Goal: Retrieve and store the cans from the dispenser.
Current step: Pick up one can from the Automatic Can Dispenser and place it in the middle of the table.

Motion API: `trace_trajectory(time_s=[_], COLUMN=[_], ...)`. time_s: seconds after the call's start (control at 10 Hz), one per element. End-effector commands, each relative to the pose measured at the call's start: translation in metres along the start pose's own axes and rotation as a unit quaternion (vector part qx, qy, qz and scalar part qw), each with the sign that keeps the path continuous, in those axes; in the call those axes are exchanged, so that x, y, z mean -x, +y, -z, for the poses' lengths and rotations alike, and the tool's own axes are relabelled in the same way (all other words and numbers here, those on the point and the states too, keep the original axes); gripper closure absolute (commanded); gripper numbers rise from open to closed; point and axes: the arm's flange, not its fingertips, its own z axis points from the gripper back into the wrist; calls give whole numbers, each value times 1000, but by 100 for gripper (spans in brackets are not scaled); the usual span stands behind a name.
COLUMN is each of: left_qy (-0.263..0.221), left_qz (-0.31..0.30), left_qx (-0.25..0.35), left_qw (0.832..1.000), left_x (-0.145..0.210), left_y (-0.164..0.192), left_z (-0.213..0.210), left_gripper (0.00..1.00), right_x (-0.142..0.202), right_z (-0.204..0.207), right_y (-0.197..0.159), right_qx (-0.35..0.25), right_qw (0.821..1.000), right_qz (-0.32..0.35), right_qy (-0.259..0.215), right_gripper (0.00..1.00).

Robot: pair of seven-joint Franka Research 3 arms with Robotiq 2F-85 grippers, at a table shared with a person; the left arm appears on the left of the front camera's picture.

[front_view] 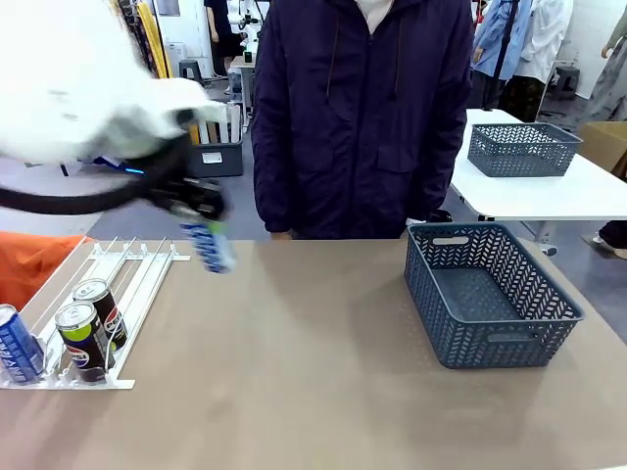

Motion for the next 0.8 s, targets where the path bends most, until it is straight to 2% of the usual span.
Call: trace_trajectory(time_s=[0.0, 0.2, 0.3, 0.5, 0.7], left_qy=[51, 86, 96, 124, 143], left_qz=[46, 82, 105, 127, 125], left_qx=[24, 26, 15, -5, 0], left_qw=[997, 993, 990, 984, 982], left_x=[-63, -64, -55, -42, -43], left_y=[-33, -102, -123, -134, -132], left_z=[44, 107, 132, 157, 163], left_gripper=[100, 100, 100, 100, 100], right_x=[-2, -2, -2, -2, -2], right_z=[2, 2, 2, 2, 2], right_y=[0, 0, 0, 0, 0], right_qx=[-12, -12, -12, -12, -12], right_qw=[1000, 1000, 1000, 1000, 1000], right_qz=[-12, -12, -12, -12, -12], right_qy=[-7, -7, -7, -7, -7], right_gripper=[0, 0, 0, 0, 0])
